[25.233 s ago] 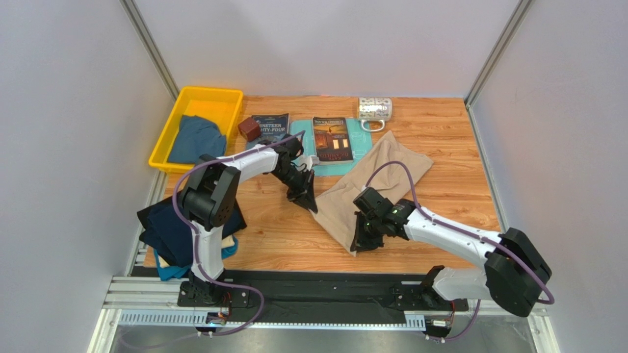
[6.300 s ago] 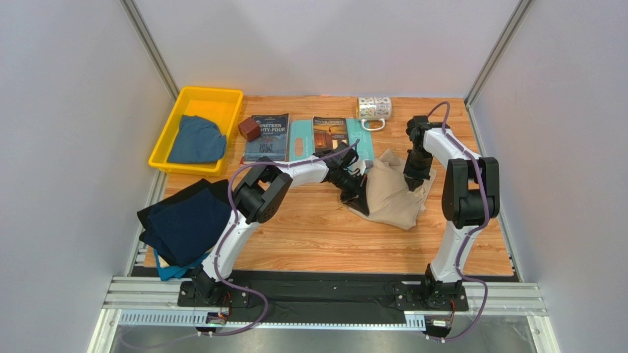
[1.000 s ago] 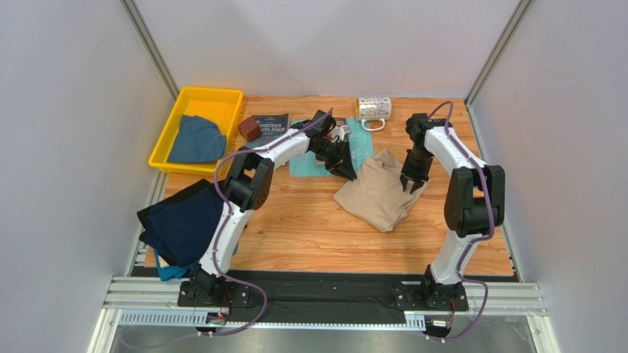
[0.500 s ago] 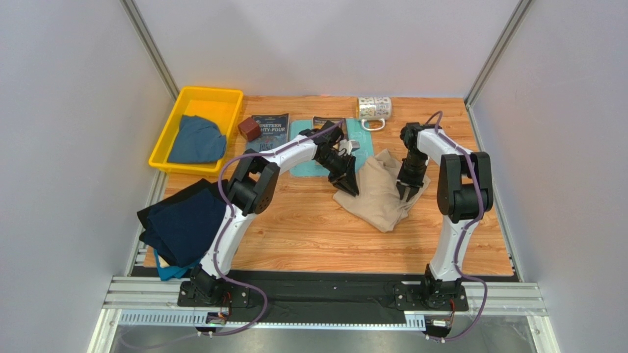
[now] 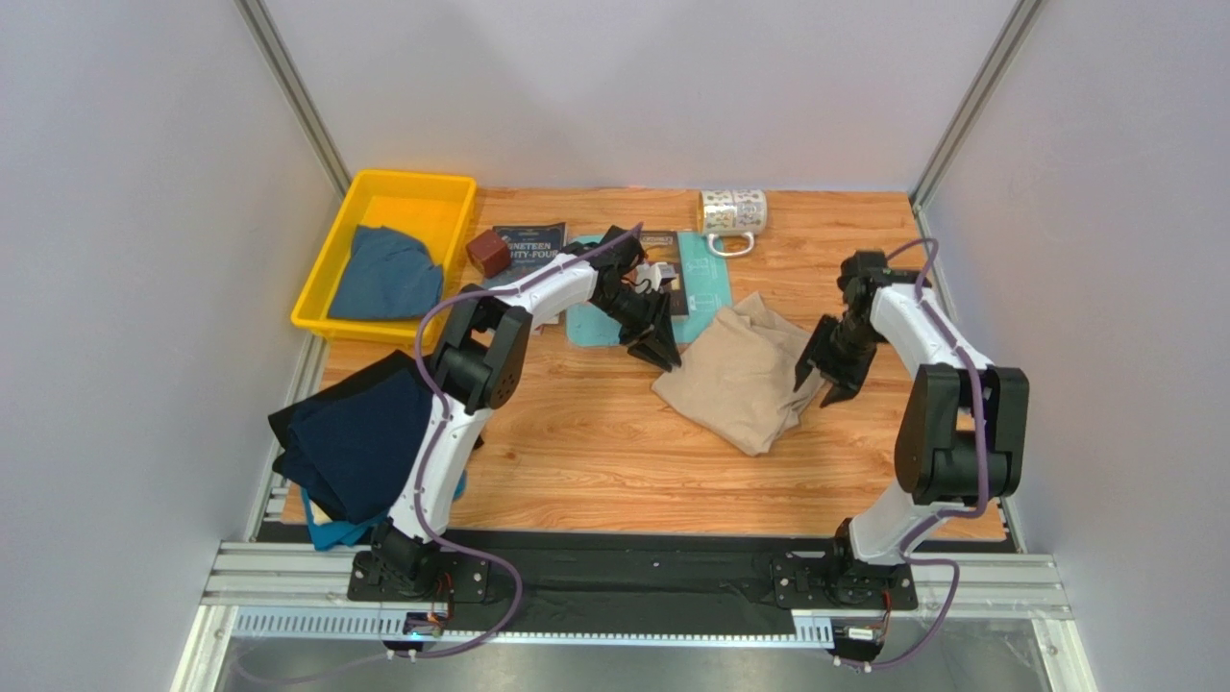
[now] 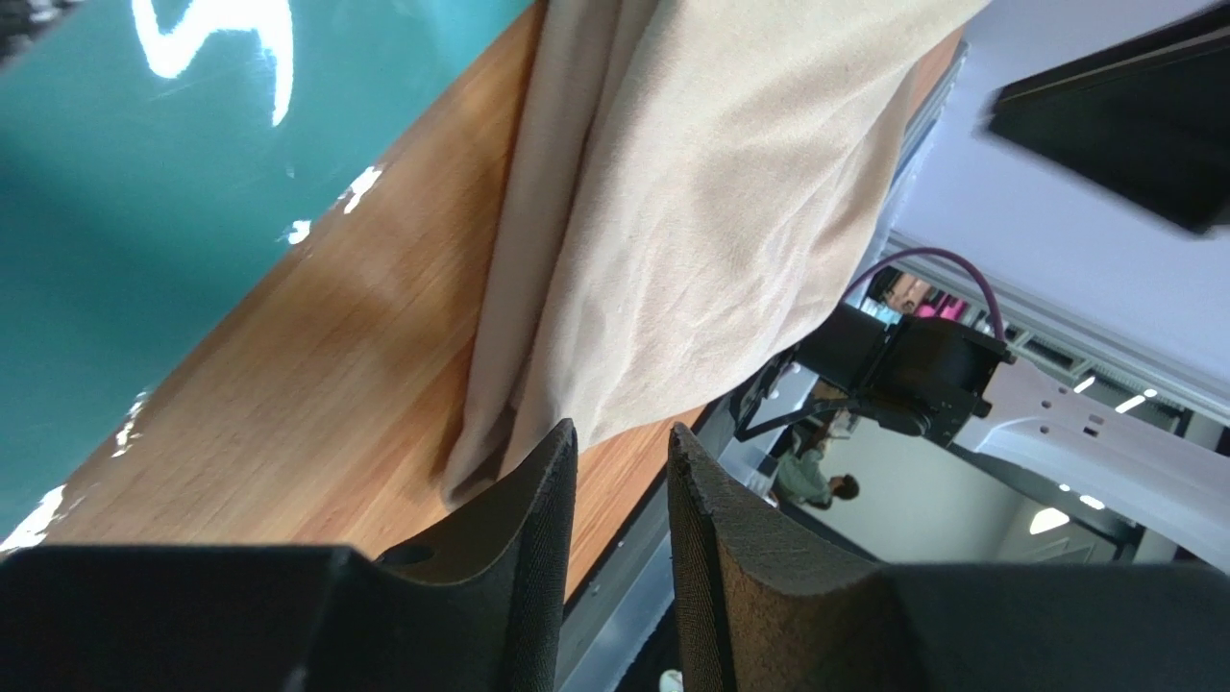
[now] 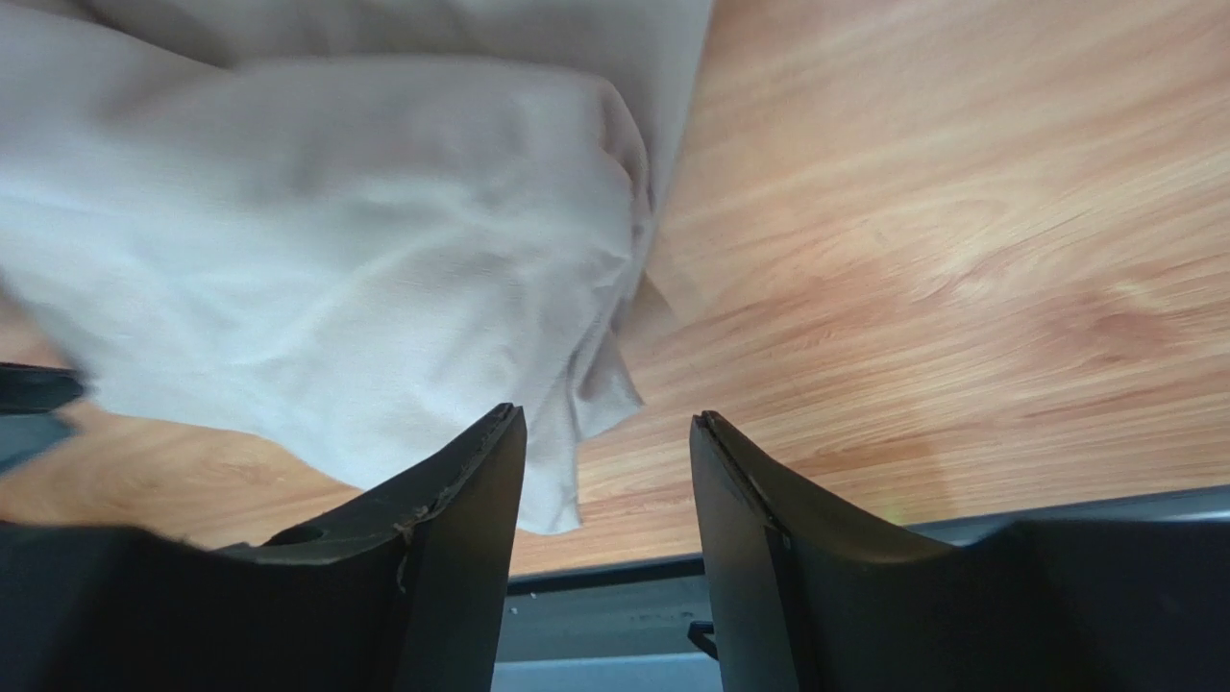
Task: Fold and stack the t-shirts
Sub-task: Fold the tshirt, then neatly place the folded tshirt to the corner
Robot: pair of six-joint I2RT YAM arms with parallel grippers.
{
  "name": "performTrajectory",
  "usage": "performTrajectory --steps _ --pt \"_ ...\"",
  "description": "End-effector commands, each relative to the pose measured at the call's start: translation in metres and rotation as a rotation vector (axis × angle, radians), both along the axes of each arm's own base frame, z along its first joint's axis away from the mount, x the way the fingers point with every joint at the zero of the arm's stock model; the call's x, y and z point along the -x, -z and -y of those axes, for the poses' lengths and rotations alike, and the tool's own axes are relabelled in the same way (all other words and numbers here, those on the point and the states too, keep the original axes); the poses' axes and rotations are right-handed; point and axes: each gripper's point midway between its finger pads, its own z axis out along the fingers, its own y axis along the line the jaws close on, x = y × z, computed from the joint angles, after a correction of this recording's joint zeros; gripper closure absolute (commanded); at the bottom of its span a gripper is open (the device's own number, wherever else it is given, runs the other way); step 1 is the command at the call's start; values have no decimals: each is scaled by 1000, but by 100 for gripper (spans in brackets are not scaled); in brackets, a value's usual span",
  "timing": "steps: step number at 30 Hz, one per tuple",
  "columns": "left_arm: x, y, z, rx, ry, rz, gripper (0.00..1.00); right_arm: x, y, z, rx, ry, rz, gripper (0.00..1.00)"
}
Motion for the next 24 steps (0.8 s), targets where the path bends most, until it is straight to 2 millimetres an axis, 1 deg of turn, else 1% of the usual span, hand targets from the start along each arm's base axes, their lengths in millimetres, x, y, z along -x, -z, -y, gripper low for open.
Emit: performTrajectory --steps 1,2,4,5,6,7,12,17,18,20,21,23,24 --pt "1 -14 -1 34 5 0 64 27 38 -29 -150 18 -81 47" --pt "1 -13 -2 32 3 1 64 36 46 -35 -188 23 -100 47" --pt "1 -16 -3 33 5 12 64 35 52 -36 -201 46 -83 45" --pt "2 -16 -4 30 5 13 64 41 57 -39 -225 58 -96 44" --pt "1 -16 -5 28 2 19 64 37 57 -39 -227 67 -73 42" --pt "0 -18 -7 25 1 27 64 38 60 -37 -227 76 -69 39" --pt "1 -15 -13 8 -10 17 64 35 69 -43 -298 112 -28 39" --pt "-2 -15 -17 8 -17 20 64 31 75 -42 -310 154 6 39" --pt "-2 -16 -16 12 -15 22 64 25 73 -42 -319 158 36 39" --pt "-1 -19 -16 24 -9 26 64 24 70 -44 -342 162 57 39" --pt "-1 -21 -16 32 -4 33 64 20 64 -46 -356 148 93 39" --pt "-1 -26 -15 45 3 41 65 20 55 -48 -370 132 113 39" --pt "-1 -28 -15 48 4 47 65 20 46 -49 -372 126 133 39"
